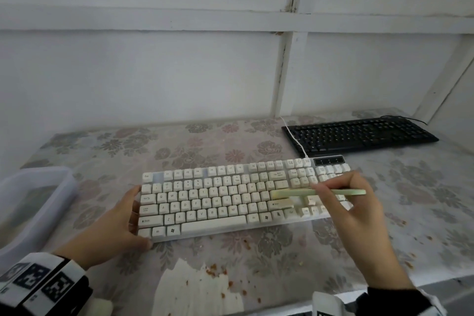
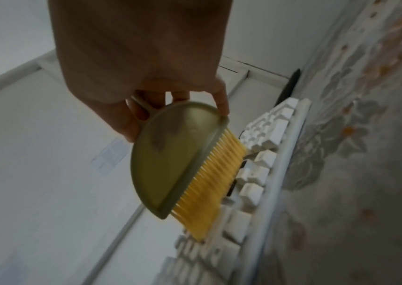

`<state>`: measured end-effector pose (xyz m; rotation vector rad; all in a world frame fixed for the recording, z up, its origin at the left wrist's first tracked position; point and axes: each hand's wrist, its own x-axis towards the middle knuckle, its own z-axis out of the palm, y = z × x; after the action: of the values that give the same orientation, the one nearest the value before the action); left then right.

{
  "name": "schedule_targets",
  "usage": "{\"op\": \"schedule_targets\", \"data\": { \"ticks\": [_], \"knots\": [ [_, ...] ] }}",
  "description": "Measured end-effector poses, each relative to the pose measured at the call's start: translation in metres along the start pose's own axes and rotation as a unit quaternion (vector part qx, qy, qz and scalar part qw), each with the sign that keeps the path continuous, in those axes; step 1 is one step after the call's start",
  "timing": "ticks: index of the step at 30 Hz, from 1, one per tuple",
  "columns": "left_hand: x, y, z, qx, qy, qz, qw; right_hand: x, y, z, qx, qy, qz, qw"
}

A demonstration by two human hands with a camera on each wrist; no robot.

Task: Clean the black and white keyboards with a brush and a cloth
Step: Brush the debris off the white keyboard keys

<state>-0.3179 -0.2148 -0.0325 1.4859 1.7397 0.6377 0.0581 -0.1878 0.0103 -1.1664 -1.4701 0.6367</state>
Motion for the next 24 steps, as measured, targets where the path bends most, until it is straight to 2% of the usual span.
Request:
{"op": "schedule_targets", "data": {
  "ticks": [3,7,9,12,15,20,22,24],
  "knots": [
    [0.0,0.002,0.0,0.007,0.003,0.002,1.0,0.0,0.007,-0.008,0.012,-0.021,0.02,1.0],
    [-0.001,0.003,-0.001,0.005,0.012,0.01,1.0,0.011,0.019,-0.024,-0.081,0.021,0.001,0.996],
    [-0.001,0.002,-0.001,0.0,0.009,0.006,1.0,0.014,0.015,-0.029,-0.086,0.041,-0.016,0.995],
    [-0.002,0.003,0.0,0.01,0.004,0.002,1.0,0.008,0.008,-0.026,-0.009,-0.005,-0.017,1.0],
    [-0.001,0.004,0.0,0.006,0.006,-0.007,1.0,0.007,0.016,-0.026,-0.016,-0.04,-0.005,0.999],
    [-0.001,0.005,0.002,0.007,0.012,-0.011,1.0,0.022,0.023,-0.048,-0.109,0.028,-0.013,0.994],
    [-0.001,0.006,0.003,0.005,0.017,-0.017,1.0,0.024,0.02,-0.049,-0.073,0.027,-0.021,0.997],
    [0.001,0.004,0.004,-0.003,0.018,-0.019,1.0,0.022,0.016,-0.047,-0.016,-0.004,-0.013,1.0]
  ]
}}
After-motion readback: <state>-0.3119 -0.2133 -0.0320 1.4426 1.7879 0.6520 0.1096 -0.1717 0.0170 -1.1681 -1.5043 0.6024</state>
